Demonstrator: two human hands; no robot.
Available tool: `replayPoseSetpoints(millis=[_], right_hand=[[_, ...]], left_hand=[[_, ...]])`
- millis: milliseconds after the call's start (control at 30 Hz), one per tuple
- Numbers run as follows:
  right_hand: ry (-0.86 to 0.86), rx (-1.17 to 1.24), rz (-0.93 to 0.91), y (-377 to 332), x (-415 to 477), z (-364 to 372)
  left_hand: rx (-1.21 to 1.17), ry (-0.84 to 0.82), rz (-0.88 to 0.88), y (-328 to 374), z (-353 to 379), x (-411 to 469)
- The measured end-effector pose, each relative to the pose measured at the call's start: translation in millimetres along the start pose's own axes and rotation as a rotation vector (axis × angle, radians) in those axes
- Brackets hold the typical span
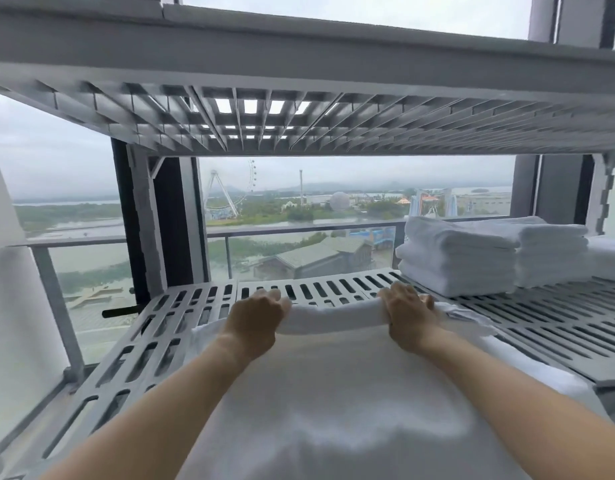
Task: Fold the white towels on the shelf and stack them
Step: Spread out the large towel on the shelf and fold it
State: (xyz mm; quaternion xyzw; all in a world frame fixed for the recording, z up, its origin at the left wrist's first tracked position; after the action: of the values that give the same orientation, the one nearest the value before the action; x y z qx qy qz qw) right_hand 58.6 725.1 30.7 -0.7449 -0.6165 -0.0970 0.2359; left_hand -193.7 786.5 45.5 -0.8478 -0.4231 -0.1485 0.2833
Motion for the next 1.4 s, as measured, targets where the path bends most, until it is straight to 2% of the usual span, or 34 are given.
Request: replayPoseSetpoints(millis=[200, 367, 533, 667, 767, 900, 1000, 1167, 1267, 1367, 1400], right_hand=[[0.083, -0.033, -0.062, -2.1, 48.6, 16.6], [0.004, -0.059, -0.173, 1.5, 71.5, 43.9], [0.020, -0.071, -0.374, 17.1, 73.0, 48.3], [-0.015, 0.013, -0.549, 32.1, 62.4, 33.5], [0.078, 0.028, -0.611, 40.8, 49.4, 26.0], [0.207, -0.085, -0.545, 40.3, 38.7, 16.8], [0.170, -0.224, -0.466, 34.6, 37.7, 15.9], [0.238, -0.435, -0.306, 17.2, 47.8, 14.7], [0.121, -0.447, -0.247, 12.5, 64.3, 17.7], [0.231, -0.363, -0.214, 7.7, 83.9, 15.0], [0.196, -0.339, -0.205, 6.7, 92.6, 18.7]], left_hand=[[0.059, -0.019, -0.066, -15.1, 15.2, 28.3], [0.090, -0.126, -0.046, -8.4, 40.5, 33.0], [0.090, -0.017, 0.101, -4.5, 43.1, 29.5], [0.021, -0.026, 0.132, -1.3, 34.9, 27.3], [0.012, 0.007, 0.133, 1.2, 31.4, 23.5], [0.045, 0.121, 0.109, 3.6, 23.3, 19.2], [0.096, 0.122, 0.086, 8.9, 22.5, 18.8], [0.156, 0.101, 0.062, 16.1, 22.6, 25.0], [0.246, 0.067, 0.037, 11.4, 30.4, 37.1], [0.279, 0.117, -0.020, 2.2, 35.3, 59.0], [0.269, 0.146, -0.033, 0.5, 36.5, 68.2]])
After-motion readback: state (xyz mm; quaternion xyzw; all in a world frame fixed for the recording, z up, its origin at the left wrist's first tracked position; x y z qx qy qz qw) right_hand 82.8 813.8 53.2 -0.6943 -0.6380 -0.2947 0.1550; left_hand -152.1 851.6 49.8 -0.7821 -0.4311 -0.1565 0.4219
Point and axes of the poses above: each hand's wrist, its own x-axis towards the middle knuckle, its own z-axis out of the palm, y = z × x, the point moved 1 cm from there along x, towards the middle knuckle, and after that the axes turned 7 degrees about x, right-handed, at the moved point
